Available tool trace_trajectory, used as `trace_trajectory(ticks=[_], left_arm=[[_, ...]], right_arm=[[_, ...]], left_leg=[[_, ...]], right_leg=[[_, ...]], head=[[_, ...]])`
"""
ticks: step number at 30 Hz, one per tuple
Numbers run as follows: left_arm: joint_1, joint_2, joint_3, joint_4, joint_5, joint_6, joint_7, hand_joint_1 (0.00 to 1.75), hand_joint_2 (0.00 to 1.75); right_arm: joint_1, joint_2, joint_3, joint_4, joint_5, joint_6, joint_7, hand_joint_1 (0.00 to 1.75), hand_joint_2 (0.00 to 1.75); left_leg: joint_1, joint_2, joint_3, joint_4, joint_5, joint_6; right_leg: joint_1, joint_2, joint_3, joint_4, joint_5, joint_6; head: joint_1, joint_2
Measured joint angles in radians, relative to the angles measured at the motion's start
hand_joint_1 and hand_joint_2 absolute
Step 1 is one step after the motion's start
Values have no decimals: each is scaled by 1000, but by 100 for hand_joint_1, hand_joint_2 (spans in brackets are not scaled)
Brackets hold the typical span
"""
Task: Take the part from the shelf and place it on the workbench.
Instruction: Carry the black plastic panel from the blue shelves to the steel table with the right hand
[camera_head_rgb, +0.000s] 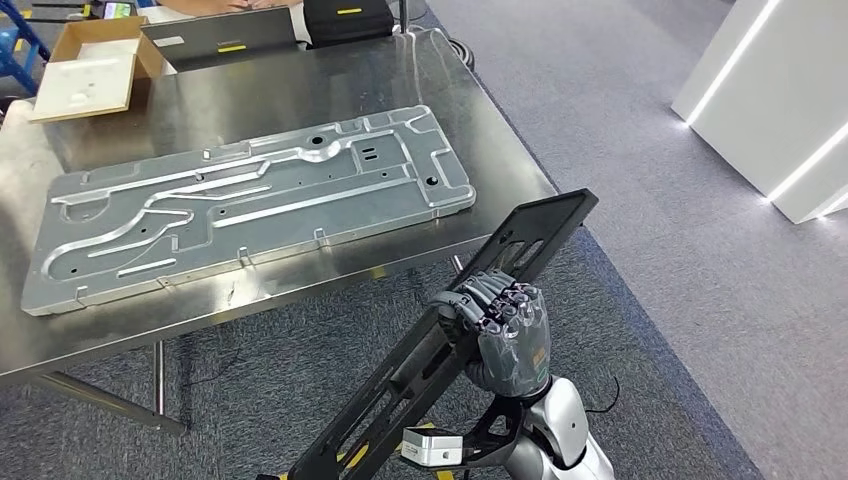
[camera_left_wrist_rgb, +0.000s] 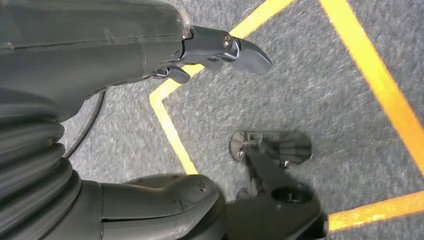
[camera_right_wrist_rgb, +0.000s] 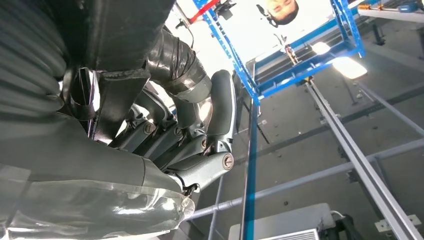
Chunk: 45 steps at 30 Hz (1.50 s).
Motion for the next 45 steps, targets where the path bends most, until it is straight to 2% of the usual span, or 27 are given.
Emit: trace_trajectory(ticks=[1,2,4,6,7,8,9,11,12,13,15,17,19,21,22,23,26,27,29,31,33,35,37,38,40,42,45], left_arm=[[1,1,0,0,0,0,0,0,175],[1,2,0,0,0,0,0,0,175],[-1,2,0,0,-1,1,0,0,175],[-3,2,0,0,-2,1,0,0,175],[-2,2,0,0,-3,1,0,0,175],[0,2,0,0,-3,1,0,0,175],[1,3,0,0,-3,2,-1,0,175],[-1,2,0,0,-4,2,-2,0,175],[-1,2,0,0,-4,2,-3,0,175],[-2,2,0,0,-4,3,-3,0,175],[-1,2,0,0,-4,4,-3,0,175],[-1,3,0,0,-5,5,-4,0,175],[-3,3,0,0,-8,5,-5,0,175],[-4,3,0,0,-10,5,-6,0,175],[-4,3,0,0,-10,4,-6,0,175],[-3,3,0,0,-10,2,-7,0,175],[-2,1,0,0,-11,-5,-14,0,175],[-2,1,0,0,-11,-9,-18,0,175],[-3,-1,0,0,-12,-18,-25,0,175],[-5,0,0,0,-12,-23,-32,0,175],[-6,1,0,0,-12,-26,-35,0,175],[-7,1,0,0,-13,-28,-36,0,175],[-7,2,0,0,-14,-29,-37,0,175],[-7,2,0,0,-15,-30,-38,0,175],[-6,3,0,0,-15,-32,-39,0,175],[-6,3,0,0,-16,-34,-42,0,175],[-5,5,-1,0,-17,-33,-47,0,175]], right_arm=[[-1,0,0,0,1,0,0,175,175],[-2,1,1,0,1,0,0,175,175],[0,1,1,1,2,0,1,175,175],[4,0,2,5,5,0,1,175,175],[5,0,3,7,6,0,1,175,175],[6,0,4,9,7,0,1,175,175],[6,0,5,10,8,0,1,175,175],[5,0,6,10,8,0,2,175,175],[5,0,6,10,8,0,2,175,175],[5,0,7,10,8,0,2,175,175],[4,1,8,10,9,0,2,175,175],[3,1,9,9,10,0,3,175,175],[5,0,9,10,10,0,4,175,175],[8,-1,9,12,11,0,6,175,175],[8,-1,9,13,11,0,6,175,175],[8,-1,9,14,11,0,5,175,175],[6,-1,9,13,10,0,-3,175,175],[5,-1,9,13,9,0,-6,175,175],[4,0,9,12,7,0,-12,175,175],[4,1,9,11,6,0,-17,175,175],[5,4,9,11,5,0,-20,175,175],[6,6,9,11,4,0,-20,175,175],[8,6,9,14,-1,0,-20,175,175],[8,6,9,16,-6,0,-20,175,175],[7,6,9,18,-23,0,-20,175,175],[4,6,8,18,-44,0,-20,175,175],[1,5,8,18,-64,0,-22,175,175]], left_leg=[[-3,14,-4,8,-8,-5],[-5,43,-17,34,-25,-8],[-6,116,-70,149,-87,-14],[-1,145,-125,262,-128,-21],[1,149,-128,271,-122,-25],[4,154,-111,240,-98,-27],[5,166,-74,175,-65,-29],[3,207,-11,58,-26,-22],[0,219,4,29,-21,-15],[-2,221,4,25,-25,-6],[-2,198,2,23,-20,7],[2,176,3,17,-14,20],[2,152,0,15,-10,28],[-2,130,-4,15,-7,33],[-5,120,-5,16,-6,34],[-8,111,-4,16,-6,35],[-16,91,0,15,-4,35],[-16,88,0,15,-4,31],[-15,86,-2,13,-1,21],[-15,94,-4,17,-6,10],[-16,117,-27,70,-45,1],[-9,137,-80,192,-112,-9],[-1,144,-118,280,-141,-20],[3,146,-111,273,-128,-25],[13,142,-45,155,-70,-34],[15,127,16,46,-40,-33],[10,130,26,24,-40,-13]], right_leg=[[-3,-13,4,-8,3,-4],[-7,-28,9,-16,6,-7],[-6,-61,12,-19,6,-13],[-3,-97,11,-15,2,-14],[-3,-114,11,-13,0,-13],[-3,-129,11,-9,-4,-10],[-4,-142,11,-4,-8,-7],[0,-164,12,8,-18,5],[4,-172,12,13,-22,11],[7,-180,13,15,-24,17],[6,-193,19,14,-27,28],[-1,-156,11,44,-55,37],[-4,-94,-36,150,-119,41],[-2,-70,-98,270,-165,39],[0,-67,-111,290,-160,35],[2,-66,-105,269,-136,29],[13,-54,-22,81,-36,1],[18,-51,-4,39,-22,-6],[24,-51,2,18,-17,-12],[17,-55,7,1,-6,-16],[9,-64,14,-17,5,-25],[9,-75,13,-20,7,-29],[8,-84,10,-17,6,-28],[6,-85,9,-14,4,-25],[1,-81,7,-3,-2,-13],[1,-74,0,14,-9,2],[0,-63,-8,19,-8,20]], head=[[-1,0],[-1,0],[-3,0],[-3,0],[-3,0],[-3,0],[-3,0],[-3,0],[-2,0],[-2,0],[-2,0],[-2,0],[-1,0],[-1,0],[-1,0],[-1,0],[-2,0],[-2,0],[-1,0],[-1,0],[-1,0],[-2,0],[-2,0],[-2,0],[-2,0],[-1,0],[-1,0]])
